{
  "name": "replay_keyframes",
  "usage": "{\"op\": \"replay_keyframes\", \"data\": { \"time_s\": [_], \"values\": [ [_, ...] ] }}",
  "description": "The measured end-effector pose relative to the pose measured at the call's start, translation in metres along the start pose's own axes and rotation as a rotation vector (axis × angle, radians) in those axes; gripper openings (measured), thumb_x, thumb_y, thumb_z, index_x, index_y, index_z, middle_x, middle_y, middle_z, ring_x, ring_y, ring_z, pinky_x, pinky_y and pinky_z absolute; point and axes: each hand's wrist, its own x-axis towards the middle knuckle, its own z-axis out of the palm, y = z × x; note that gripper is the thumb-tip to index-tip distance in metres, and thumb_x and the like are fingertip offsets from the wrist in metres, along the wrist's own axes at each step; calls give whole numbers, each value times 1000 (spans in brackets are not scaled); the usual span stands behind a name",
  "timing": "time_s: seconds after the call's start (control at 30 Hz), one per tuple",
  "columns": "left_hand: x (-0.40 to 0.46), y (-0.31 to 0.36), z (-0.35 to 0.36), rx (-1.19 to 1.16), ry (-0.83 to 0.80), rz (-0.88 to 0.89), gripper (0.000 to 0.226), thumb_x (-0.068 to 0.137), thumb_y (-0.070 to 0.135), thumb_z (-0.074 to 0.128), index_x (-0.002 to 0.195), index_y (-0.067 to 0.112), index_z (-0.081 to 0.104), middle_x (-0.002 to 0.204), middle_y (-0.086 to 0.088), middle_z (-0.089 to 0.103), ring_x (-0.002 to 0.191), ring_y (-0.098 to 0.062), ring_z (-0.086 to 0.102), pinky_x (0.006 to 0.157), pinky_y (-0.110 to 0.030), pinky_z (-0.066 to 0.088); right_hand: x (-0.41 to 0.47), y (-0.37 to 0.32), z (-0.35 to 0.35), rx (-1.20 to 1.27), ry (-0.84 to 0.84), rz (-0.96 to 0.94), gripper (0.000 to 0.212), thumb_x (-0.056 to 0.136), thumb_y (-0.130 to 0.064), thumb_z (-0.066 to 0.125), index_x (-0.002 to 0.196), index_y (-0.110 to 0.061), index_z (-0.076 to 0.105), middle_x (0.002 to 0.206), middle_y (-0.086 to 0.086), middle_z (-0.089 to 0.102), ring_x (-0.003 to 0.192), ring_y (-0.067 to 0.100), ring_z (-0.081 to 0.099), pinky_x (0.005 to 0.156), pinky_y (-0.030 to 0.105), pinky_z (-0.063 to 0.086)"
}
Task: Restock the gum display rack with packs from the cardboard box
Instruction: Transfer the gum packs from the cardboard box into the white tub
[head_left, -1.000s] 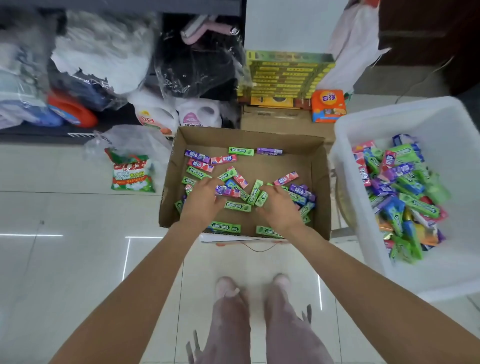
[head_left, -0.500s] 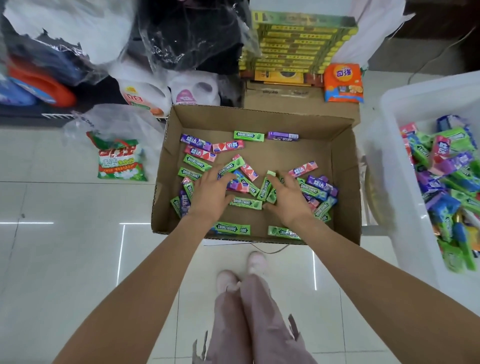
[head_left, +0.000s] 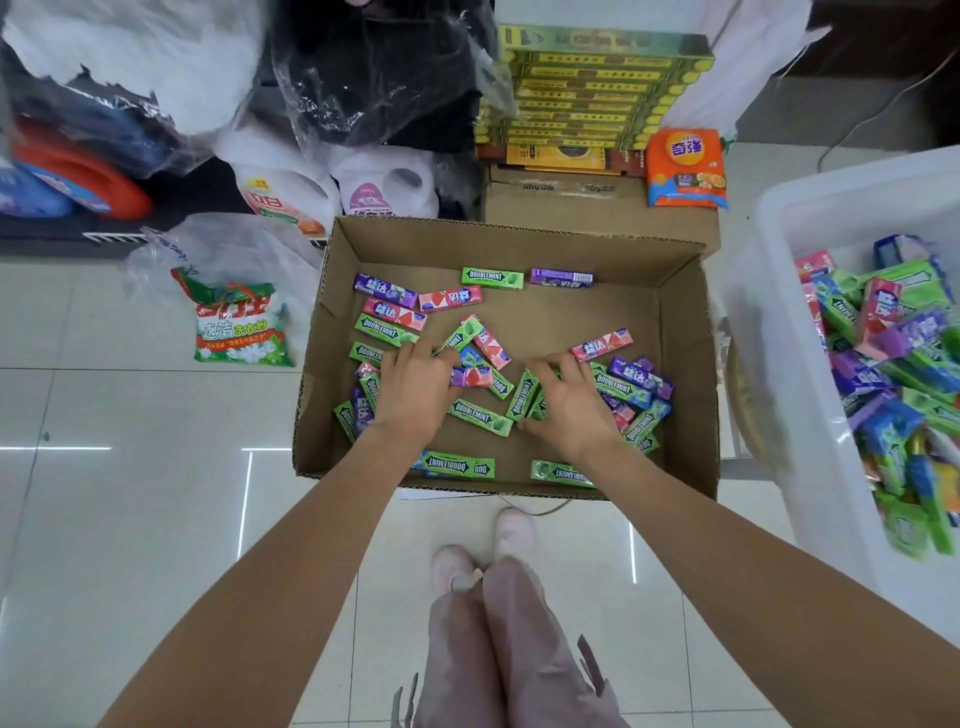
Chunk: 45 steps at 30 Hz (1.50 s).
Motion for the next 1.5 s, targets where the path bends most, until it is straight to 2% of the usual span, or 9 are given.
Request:
{"op": "replay_keyframes", "data": {
  "time_s": [0.3,0.5,0.57,0.67,0.77,0.87,1.13,1.3,1.5],
  "values": [
    [-3,3,-13,-91,76,-16,33,92,26,55,123,15,57,121,-7,58,110,-25,52,94,-39,38,-8,-2,-9,34,52,52,69,82,-36,65,141,-16,36,138,9,33,129,26,30,103,37,37],
    [-20,16,-32,-432,162,-82,24,88,27,63,105,11,68,90,-9,70,84,-22,64,76,-36,54,-25,-10,-31,107,142,15,71,82,-38,66,143,-17,35,135,6,36,129,24,31,103,38,40],
    [-28,27,-46,-595,177,-101,22,85,24,67,100,9,70,89,-5,71,81,-18,65,76,-29,54,-35,-14,-45,118,200,-17,71,81,-36,67,142,-16,37,134,6,37,128,24,32,102,39,40],
    [-42,51,-72,-767,194,-93,21,82,19,70,99,7,71,82,4,66,70,-2,60,65,-3,43,-54,-19,-73,116,293,-66,68,80,-35,67,139,-15,41,134,7,39,123,25,35,100,39,40],
    [-51,80,-97,-908,220,-47,12,82,12,70,91,5,70,78,4,65,65,11,58,63,-1,42,-78,-17,-107,104,381,-111,68,78,-37,69,138,-14,44,135,7,41,120,27,40,93,37,43],
    [-57,118,-121,-982,224,-19,9,83,14,69,92,12,66,82,4,67,68,7,59,64,-2,43,-104,1,-140,89,467,-149,68,77,-36,70,136,-13,46,133,10,44,119,29,42,93,40,47],
    [-55,260,-140,-854,146,94,16,80,21,72,89,16,59,74,11,58,65,-5,52,57,-10,39,-159,122,-194,107,532,-54,68,74,-36,73,134,-14,49,133,12,47,123,33,43,97,43,44],
    [-48,343,-103,-532,60,121,28,83,28,68,105,13,58,100,-5,63,89,-22,61,77,-36,51,-176,206,-195,65,294,40,69,79,-37,67,140,-19,40,143,6,34,131,26,32,104,36,34],
    [-53,381,-73,-251,72,49,32,91,24,57,121,14,49,116,-7,56,104,-24,56,78,-36,46,-176,250,-190,37,165,31,73,78,-36,68,142,-17,38,142,8,33,129,29,33,107,36,32]
  ]
}}
